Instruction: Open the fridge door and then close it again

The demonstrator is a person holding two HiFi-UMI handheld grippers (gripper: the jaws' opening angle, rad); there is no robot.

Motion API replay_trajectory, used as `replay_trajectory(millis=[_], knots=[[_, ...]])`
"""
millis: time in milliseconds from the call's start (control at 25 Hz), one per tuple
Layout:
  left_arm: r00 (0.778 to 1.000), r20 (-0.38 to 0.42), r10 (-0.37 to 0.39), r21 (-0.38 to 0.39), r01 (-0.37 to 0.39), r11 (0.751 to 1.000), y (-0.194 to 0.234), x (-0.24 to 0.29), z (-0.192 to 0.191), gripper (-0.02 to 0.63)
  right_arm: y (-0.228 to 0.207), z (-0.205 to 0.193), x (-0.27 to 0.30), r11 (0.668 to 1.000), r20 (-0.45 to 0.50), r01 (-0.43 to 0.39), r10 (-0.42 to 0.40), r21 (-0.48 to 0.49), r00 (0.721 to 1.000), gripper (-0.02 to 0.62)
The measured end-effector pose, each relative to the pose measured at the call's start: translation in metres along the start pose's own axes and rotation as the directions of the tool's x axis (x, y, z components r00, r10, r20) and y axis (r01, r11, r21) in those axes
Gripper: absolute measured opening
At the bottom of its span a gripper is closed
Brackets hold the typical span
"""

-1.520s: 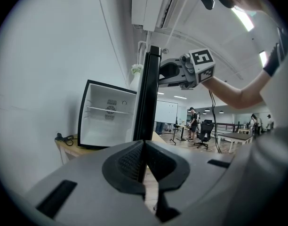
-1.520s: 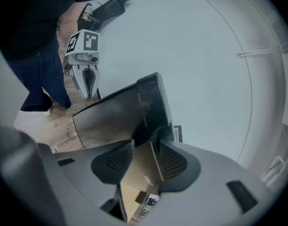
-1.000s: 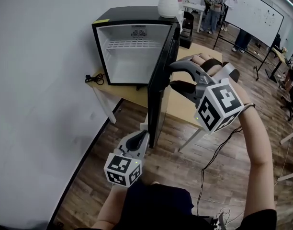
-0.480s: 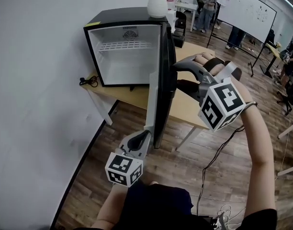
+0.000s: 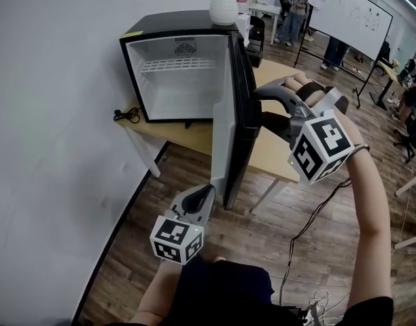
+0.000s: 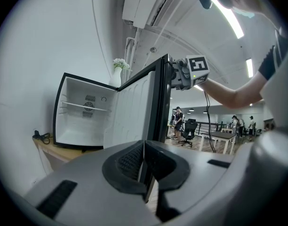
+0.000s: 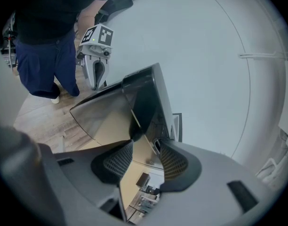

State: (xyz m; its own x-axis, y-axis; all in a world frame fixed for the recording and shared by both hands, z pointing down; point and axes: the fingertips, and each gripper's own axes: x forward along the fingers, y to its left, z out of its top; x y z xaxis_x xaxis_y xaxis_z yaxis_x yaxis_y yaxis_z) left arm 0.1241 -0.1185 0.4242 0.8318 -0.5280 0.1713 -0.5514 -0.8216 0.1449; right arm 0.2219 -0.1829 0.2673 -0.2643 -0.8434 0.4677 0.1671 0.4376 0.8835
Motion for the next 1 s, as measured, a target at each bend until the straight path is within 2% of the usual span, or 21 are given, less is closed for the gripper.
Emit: replay_trajectory(millis=[280,520,760,1000], knots=[[1.0,0.008,0.008,-0.002,-0.008,1.0,0.005,-0.003,0.002,0.009,-0.002,0.004,0.003,1.0,0.002,-0.003,0.003,-0.001,1.0,0.146],[0.999,0.014,0.03,-0.005,-0.03,1.0,0.009,-0.011,0.003,0.009,-0.01,0.024,0.011,1.0,0.05,0.016,-0.017,0.008,0.999,0.146],[0.993,0.022,0.119,-0.023,-0.118,0.993,0.037,-0.031,0.004,0.009,-0.03,0.057,0.038,0.999,0.106,0.045,-0.043,-0.013,0.993,0.146],[0.979,0.029,0.201,-0.057,-0.2,0.978,0.071,-0.047,0.002,0.009,-0.052,0.085,0.08,0.994,0.082,0.084,-0.078,-0.069,0.994,0.132]])
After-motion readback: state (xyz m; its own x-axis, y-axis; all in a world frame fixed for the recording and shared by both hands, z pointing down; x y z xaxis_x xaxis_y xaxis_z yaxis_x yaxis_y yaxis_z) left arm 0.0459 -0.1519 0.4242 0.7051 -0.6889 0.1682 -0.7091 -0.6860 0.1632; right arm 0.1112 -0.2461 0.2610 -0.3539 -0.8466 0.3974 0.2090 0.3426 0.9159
